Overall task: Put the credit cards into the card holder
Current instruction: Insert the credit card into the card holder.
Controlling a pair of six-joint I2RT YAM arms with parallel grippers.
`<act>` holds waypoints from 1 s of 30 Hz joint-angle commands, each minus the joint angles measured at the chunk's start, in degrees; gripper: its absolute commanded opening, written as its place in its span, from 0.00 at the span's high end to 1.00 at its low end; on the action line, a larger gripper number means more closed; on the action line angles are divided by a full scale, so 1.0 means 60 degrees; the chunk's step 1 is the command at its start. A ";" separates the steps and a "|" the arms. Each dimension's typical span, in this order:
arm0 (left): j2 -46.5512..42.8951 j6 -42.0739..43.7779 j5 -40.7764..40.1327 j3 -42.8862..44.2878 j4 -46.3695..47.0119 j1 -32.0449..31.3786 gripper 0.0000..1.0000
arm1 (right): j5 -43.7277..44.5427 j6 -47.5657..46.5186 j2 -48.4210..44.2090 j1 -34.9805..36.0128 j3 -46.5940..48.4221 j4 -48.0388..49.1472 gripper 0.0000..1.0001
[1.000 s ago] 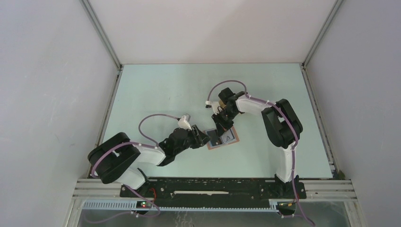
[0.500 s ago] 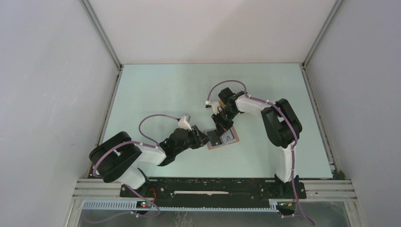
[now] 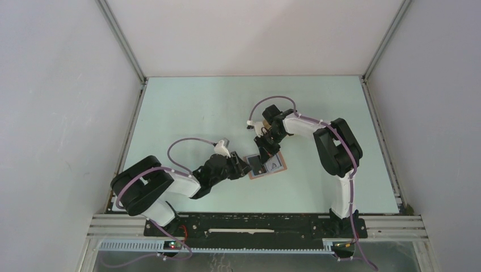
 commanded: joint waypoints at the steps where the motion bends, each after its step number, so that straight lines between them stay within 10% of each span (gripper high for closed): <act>1: 0.0146 0.0110 0.0076 0.0333 0.0183 -0.0049 0.56 | 0.0075 -0.0055 -0.0032 -0.0018 0.0222 -0.0135 0.88; 30: 0.0393 0.0154 0.0311 0.0511 0.0515 -0.0046 0.64 | 0.0090 -0.0046 -0.0031 -0.0018 0.0222 -0.0137 0.88</act>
